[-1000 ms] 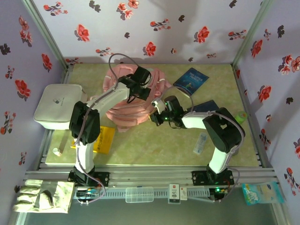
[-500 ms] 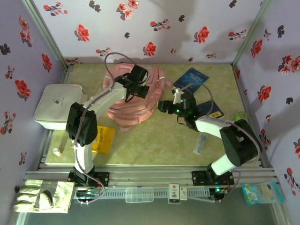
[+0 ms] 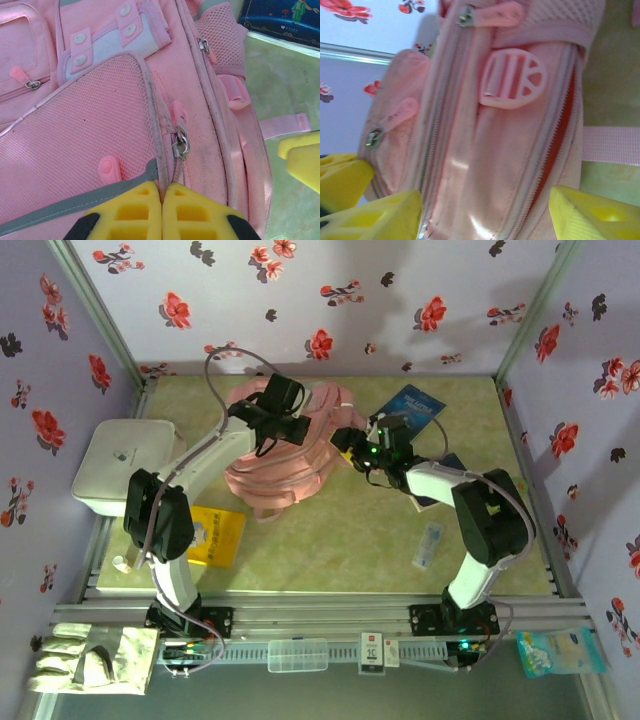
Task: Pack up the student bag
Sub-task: Unzip the student bag at the center of the table.
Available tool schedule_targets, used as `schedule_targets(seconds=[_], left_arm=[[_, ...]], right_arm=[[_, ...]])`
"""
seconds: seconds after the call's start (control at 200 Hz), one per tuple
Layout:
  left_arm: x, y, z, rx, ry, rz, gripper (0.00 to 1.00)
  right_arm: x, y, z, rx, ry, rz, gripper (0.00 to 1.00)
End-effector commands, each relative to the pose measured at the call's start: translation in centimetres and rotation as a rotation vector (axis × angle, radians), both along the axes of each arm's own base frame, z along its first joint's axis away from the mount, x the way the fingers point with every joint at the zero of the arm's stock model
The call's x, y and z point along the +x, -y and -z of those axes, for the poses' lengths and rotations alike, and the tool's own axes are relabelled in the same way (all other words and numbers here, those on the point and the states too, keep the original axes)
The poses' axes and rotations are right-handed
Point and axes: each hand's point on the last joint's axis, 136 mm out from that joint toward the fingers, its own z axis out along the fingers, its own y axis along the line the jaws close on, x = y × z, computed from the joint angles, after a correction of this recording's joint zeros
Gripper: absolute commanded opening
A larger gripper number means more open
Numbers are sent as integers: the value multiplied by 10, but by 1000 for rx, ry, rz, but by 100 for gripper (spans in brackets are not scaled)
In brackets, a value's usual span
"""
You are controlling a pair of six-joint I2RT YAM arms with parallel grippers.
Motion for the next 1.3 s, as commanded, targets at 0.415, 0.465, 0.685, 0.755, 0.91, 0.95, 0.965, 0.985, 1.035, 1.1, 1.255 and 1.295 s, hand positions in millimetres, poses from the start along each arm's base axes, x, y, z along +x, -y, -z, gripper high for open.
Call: schedule_targets(seconds=[0.415, 0.465, 0.685, 0.755, 0.91, 0.95, 0.965, 0.985, 1.035, 1.1, 1.255, 1.295], left_arm=[[5, 9, -48, -104, 120, 16, 0], [4, 8, -45, -104, 112, 19, 0], [-3, 9, -30, -105, 72, 35, 4], [-6, 7, -25, -101, 58, 31, 6], [-9, 0, -29, -118, 35, -2, 21], [-10, -5, -31, -129, 26, -25, 26], [-10, -7, -32, -132, 22, -36, 29], [-11, -10, -32, -137, 13, -49, 32], [-14, -18, -31, -148, -9, -88, 37], [-19, -28, -30, -162, -31, -134, 41], [-41, -49, -24, -178, -86, -245, 49], [-49, -54, -22, -193, -105, -280, 49]], right_arm=[[10, -46, -29, 242, -47, -85, 68], [10, -51, -31, 255, -46, -96, 69], [15, -63, -27, 272, -71, -99, 68], [17, -66, -23, 269, -90, -97, 66], [19, -76, -16, 258, -113, -106, 55], [19, -78, -15, 257, -115, -109, 50], [18, -79, -14, 257, -115, -110, 48], [18, -79, -14, 256, -114, -111, 45], [18, -81, -14, 253, -113, -112, 41], [17, -82, -13, 244, -107, -112, 34], [19, -86, -20, 240, -68, -105, 24], [20, -88, -23, 240, -51, -103, 22]])
